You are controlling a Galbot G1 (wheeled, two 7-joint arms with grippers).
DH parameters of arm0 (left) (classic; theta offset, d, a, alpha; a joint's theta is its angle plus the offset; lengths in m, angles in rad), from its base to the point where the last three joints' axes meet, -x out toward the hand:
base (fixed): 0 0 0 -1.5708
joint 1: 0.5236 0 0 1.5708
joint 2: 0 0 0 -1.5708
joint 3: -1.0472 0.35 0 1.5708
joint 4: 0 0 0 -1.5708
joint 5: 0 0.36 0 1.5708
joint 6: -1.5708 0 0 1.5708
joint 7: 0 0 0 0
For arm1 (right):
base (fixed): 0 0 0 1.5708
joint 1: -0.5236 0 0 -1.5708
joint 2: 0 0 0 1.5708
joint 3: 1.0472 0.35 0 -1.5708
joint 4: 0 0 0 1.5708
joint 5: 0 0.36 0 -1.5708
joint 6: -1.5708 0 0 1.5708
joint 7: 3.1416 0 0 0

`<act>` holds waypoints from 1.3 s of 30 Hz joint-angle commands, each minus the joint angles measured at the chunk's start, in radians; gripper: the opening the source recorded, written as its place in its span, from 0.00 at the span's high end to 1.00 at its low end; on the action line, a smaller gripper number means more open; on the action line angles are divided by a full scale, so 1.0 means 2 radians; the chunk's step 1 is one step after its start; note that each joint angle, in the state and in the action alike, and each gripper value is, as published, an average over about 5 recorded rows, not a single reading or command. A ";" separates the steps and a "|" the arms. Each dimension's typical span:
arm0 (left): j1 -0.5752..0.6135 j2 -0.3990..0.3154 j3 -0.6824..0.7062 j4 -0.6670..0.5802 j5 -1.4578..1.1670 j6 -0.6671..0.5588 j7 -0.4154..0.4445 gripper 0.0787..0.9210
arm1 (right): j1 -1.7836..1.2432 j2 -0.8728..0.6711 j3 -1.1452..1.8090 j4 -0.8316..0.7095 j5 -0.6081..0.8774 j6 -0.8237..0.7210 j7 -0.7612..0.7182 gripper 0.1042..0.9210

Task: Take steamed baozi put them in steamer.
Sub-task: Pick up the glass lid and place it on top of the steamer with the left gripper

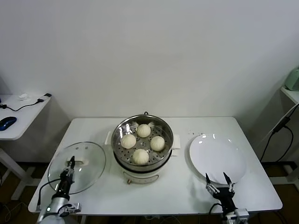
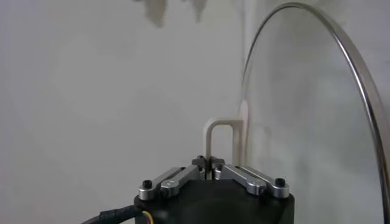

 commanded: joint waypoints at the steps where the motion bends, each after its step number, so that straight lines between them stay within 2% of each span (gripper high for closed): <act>1: 0.042 0.036 -0.018 -0.160 -0.081 0.072 0.094 0.94 | -0.008 -0.001 0.006 0.021 -0.006 -0.007 -0.001 0.12; 5: 0.048 0.052 -0.021 -0.222 -0.107 0.124 0.144 0.94 | -0.011 -0.001 0.008 0.025 -0.008 -0.009 0.000 0.12; 10: 0.026 0.058 -0.003 -0.274 -0.092 0.171 0.188 0.94 | -0.014 -0.002 0.010 0.031 -0.016 -0.012 0.001 0.12; 16: -0.012 0.052 0.078 -0.307 -0.045 0.235 0.224 0.94 | -0.016 -0.003 0.012 0.036 -0.023 -0.012 -0.002 0.12; 22: -0.067 0.019 0.199 -0.320 0.015 0.311 0.257 0.94 | -0.017 -0.003 0.010 0.036 -0.022 -0.001 -0.007 0.12; 27: -0.102 -0.025 0.283 -0.315 0.069 0.356 0.289 0.94 | -0.017 -0.003 0.009 0.027 -0.021 0.008 -0.008 0.12; 32: -0.119 -0.060 0.333 -0.291 0.112 0.370 0.308 0.94 | -0.016 -0.002 0.008 0.016 -0.020 0.023 -0.008 0.12; 39: -0.144 -0.100 0.366 -0.252 0.149 0.376 0.312 0.94 | -0.019 -0.003 0.009 0.009 -0.014 0.034 -0.004 0.12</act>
